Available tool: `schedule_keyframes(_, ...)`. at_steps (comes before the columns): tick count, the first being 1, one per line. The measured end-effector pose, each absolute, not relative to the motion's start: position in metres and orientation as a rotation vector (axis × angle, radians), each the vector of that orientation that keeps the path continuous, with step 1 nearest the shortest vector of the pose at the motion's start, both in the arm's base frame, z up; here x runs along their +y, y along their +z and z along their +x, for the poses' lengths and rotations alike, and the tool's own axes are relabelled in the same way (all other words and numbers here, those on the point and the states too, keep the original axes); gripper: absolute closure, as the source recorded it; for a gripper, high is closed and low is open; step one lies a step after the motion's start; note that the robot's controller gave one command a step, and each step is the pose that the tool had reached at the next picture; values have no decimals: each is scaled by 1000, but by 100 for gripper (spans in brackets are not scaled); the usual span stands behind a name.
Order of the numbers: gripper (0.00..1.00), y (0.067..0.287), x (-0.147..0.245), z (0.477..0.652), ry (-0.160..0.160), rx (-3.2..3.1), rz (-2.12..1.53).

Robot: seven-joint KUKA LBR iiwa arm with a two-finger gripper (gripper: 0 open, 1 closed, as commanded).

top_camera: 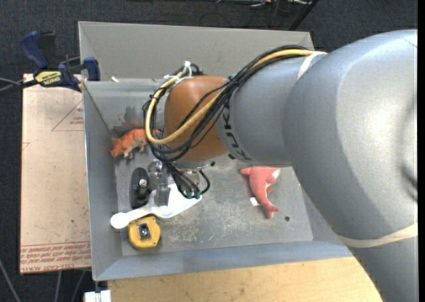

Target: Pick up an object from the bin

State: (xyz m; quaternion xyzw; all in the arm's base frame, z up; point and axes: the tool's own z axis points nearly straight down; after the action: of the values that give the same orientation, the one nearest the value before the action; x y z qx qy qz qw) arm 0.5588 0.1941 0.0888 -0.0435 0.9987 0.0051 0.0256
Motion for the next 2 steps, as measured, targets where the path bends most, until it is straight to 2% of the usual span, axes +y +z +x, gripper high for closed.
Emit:
schedule_keyframes(1,0,74,217,565,18,3087,-99)
schedule_keyframes(2,100,70,222,567,19,3089,-14)
